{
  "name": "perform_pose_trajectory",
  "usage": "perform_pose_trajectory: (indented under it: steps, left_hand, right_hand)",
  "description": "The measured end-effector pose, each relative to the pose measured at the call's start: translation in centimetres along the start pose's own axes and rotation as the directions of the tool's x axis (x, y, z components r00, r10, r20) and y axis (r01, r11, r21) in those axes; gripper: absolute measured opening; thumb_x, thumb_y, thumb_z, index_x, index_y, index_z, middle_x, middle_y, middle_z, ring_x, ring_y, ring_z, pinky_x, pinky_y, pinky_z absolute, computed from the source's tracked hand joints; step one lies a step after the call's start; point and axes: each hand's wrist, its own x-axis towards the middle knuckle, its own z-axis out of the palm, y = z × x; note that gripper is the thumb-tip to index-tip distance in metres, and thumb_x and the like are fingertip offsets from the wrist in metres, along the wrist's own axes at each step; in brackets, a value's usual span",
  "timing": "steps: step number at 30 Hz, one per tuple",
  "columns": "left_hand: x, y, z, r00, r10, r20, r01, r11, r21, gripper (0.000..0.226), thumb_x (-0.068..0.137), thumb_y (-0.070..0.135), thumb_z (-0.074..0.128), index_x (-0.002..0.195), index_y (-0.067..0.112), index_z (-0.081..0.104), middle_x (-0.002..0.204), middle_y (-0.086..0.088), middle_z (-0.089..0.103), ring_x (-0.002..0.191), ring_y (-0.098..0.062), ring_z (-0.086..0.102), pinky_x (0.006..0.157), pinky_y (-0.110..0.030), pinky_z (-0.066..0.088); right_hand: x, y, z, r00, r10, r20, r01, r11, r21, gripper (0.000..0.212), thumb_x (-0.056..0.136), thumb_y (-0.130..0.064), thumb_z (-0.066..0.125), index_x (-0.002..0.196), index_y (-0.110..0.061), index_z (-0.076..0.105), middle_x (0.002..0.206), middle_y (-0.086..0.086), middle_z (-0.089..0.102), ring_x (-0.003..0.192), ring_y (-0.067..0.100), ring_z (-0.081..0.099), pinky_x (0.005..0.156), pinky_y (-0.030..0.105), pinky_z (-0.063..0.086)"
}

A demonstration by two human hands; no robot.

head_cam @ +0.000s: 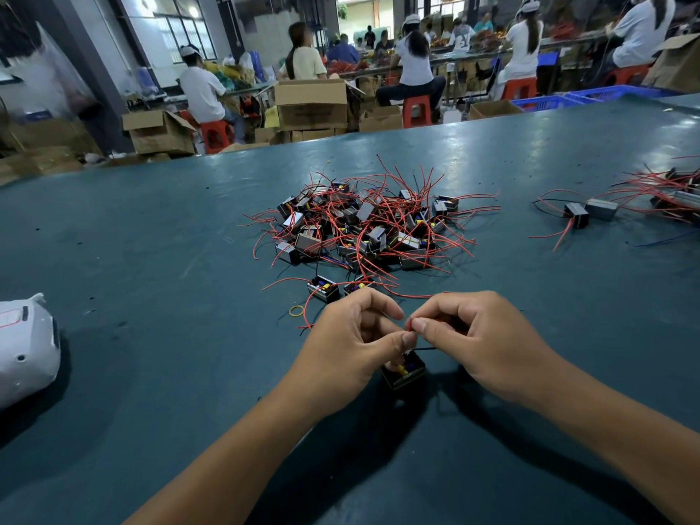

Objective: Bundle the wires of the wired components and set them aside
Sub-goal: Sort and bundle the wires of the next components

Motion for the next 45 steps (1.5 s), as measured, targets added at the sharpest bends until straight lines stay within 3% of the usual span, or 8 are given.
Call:
perform_pose_trajectory:
  steps: [4,12,16,22,30,34,41,45]
  left_hand:
    - [0.0,-0.1,0.1,1.000,-0.002,-0.004,0.002,1.000,-0.006,0.022,0.085,-0.003,0.073,0.098,0.005,0.056,0.065,0.001,0.067,0.058,-0.014,0.062,0.058,-0.027,0.054]
    - [0.0,-0.2,0.0,1.000,0.019,0.002,-0.019,0.999,0.033,0.023,0.086,0.001,0.074,0.098,0.010,0.056,0.067,0.000,0.068,0.058,-0.014,0.061,0.058,-0.027,0.053]
    - [0.0,-0.3,0.0,0.999,0.031,0.008,-0.031,0.997,0.075,0.023,0.086,0.002,0.074,0.097,0.012,0.057,0.067,0.001,0.068,0.057,-0.015,0.060,0.059,-0.028,0.053]
    - [0.0,-0.6,-0.1,1.000,0.026,-0.001,-0.026,0.995,0.097,0.024,0.086,0.005,0.075,0.098,0.014,0.057,0.070,-0.001,0.069,0.058,-0.016,0.060,0.059,-0.031,0.053]
    - [-0.1,-0.4,0.0,1.000,0.021,-0.007,-0.020,0.993,0.117,0.025,0.085,0.006,0.075,0.098,0.017,0.057,0.068,0.002,0.068,0.057,-0.014,0.059,0.058,-0.030,0.053]
    - [-0.4,0.1,-0.2,0.999,0.049,0.011,-0.051,0.978,0.205,0.027,0.084,0.017,0.076,0.100,0.028,0.057,0.075,-0.001,0.070,0.062,-0.017,0.063,0.064,-0.043,0.055]
    - [-0.3,1.1,-1.8,0.901,0.413,0.136,-0.403,0.676,0.617,0.020,0.091,0.010,0.069,0.109,0.020,0.067,0.090,0.008,0.062,0.075,-0.008,0.059,0.070,-0.029,0.052]
    - [-0.2,1.2,-2.1,0.841,0.499,0.207,-0.484,0.526,0.699,0.013,0.091,0.013,0.071,0.103,0.015,0.075,0.098,0.002,0.061,0.082,-0.002,0.053,0.071,-0.023,0.048]
  right_hand:
    - [0.0,0.0,0.0,1.000,0.010,-0.004,-0.010,1.000,-0.011,0.015,0.091,-0.021,0.068,0.078,-0.027,0.074,0.067,0.006,0.067,0.063,0.028,0.056,0.061,0.040,0.044]
    - [0.1,0.3,-0.4,1.000,-0.006,0.001,0.006,1.000,-0.014,0.013,0.088,-0.021,0.071,0.081,-0.029,0.078,0.075,-0.005,0.072,0.070,0.019,0.065,0.068,0.039,0.049]
    - [0.2,0.3,-0.3,1.000,-0.028,0.011,0.028,1.000,-0.001,0.007,0.086,-0.027,0.073,0.081,-0.029,0.077,0.071,0.004,0.068,0.067,0.029,0.060,0.063,0.043,0.047]
    - [0.1,0.5,-0.3,0.997,-0.081,0.003,0.081,0.996,-0.033,0.008,0.085,-0.031,0.071,0.077,-0.030,0.074,0.060,0.003,0.054,0.051,0.003,0.039,0.051,0.016,0.031]
    - [0.1,0.2,-0.3,0.994,-0.104,0.018,0.105,0.990,-0.098,0.011,0.088,-0.022,0.072,0.078,-0.026,0.072,0.060,-0.011,0.054,0.052,0.004,0.042,0.052,0.014,0.031]
    - [0.1,0.1,-0.3,0.995,-0.102,0.023,0.104,0.990,-0.097,0.012,0.088,-0.019,0.072,0.077,-0.024,0.072,0.059,-0.015,0.052,0.052,0.004,0.041,0.052,0.013,0.031]
    - [0.1,-0.1,-0.7,0.994,-0.097,0.057,0.102,0.991,-0.090,0.012,0.089,-0.016,0.071,0.080,-0.024,0.073,0.066,-0.008,0.060,0.055,0.006,0.045,0.055,0.019,0.036]
    - [0.0,-0.4,-0.8,0.987,-0.130,0.097,0.140,0.985,-0.102,0.011,0.089,-0.017,0.072,0.081,-0.026,0.073,0.071,-0.013,0.063,0.059,0.004,0.051,0.056,0.012,0.035]
